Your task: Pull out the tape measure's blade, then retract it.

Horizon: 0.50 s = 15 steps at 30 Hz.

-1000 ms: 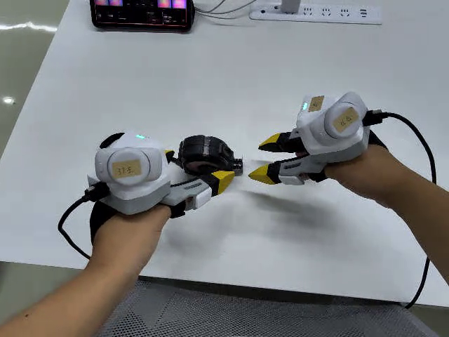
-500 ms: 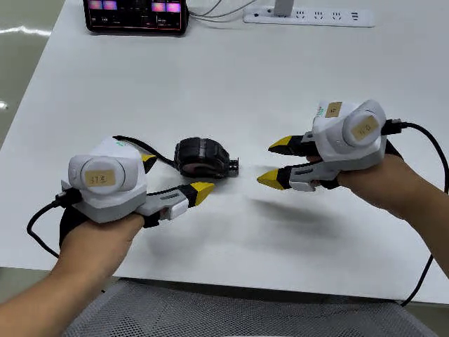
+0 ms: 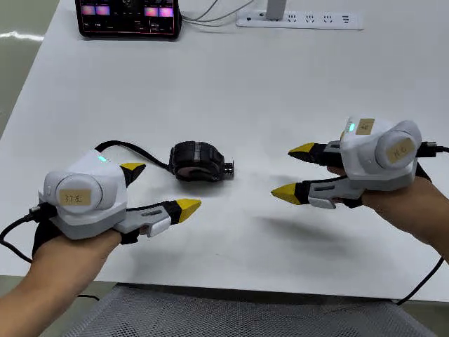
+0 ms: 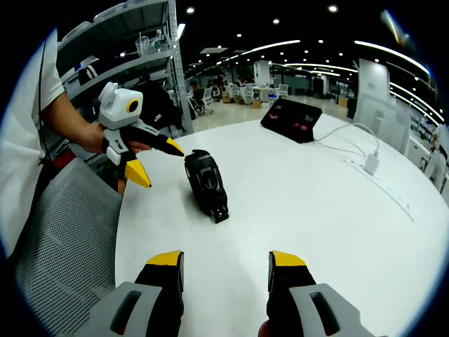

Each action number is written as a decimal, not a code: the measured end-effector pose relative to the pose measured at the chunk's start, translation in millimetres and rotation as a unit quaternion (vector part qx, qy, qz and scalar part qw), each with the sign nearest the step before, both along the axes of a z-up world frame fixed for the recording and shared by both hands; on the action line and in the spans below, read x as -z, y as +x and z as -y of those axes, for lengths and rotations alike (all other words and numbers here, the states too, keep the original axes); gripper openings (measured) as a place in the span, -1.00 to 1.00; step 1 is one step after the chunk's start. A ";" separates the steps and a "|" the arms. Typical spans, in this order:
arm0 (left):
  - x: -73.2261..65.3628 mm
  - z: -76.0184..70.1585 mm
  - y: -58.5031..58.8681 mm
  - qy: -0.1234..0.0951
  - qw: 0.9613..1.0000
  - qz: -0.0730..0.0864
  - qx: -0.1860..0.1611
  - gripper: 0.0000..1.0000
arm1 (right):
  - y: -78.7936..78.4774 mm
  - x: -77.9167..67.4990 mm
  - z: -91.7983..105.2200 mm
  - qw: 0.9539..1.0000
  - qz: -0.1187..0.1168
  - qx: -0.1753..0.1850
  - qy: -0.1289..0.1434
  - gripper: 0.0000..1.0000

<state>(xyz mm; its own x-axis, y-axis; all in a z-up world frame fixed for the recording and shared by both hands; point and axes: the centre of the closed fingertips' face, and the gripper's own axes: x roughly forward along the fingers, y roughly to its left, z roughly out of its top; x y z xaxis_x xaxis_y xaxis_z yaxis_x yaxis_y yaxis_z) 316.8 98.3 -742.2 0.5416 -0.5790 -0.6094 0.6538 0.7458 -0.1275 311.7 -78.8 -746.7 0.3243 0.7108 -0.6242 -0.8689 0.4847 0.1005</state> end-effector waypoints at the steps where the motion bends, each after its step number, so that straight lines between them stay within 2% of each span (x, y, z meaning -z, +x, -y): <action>1: -0.7 -1.0 -0.6 -0.001 1.000 0.002 0.002 0.41 | -1.2 -0.2 1.7 1.000 0.000 0.001 -0.001 -0.09; 7: -0.7 -10.1 -5.7 0.007 1.000 0.007 0.013 0.47 | -6.8 -3.8 13.8 1.000 0.006 0.015 -0.002 -0.01; 15: -4.0 -18.8 -13.1 0.007 1.000 0.013 0.026 0.59 | -11.9 -7.9 29.5 0.999 0.017 0.035 -0.011 0.06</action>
<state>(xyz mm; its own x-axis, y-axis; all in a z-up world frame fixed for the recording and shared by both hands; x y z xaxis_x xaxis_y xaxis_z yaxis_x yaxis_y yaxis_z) 303.7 117.1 -738.2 0.5265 -0.5987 -0.6037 0.6947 0.7122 -0.1005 299.8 -108.3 -738.8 0.3936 0.6715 -0.6279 -0.8358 0.5458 0.0598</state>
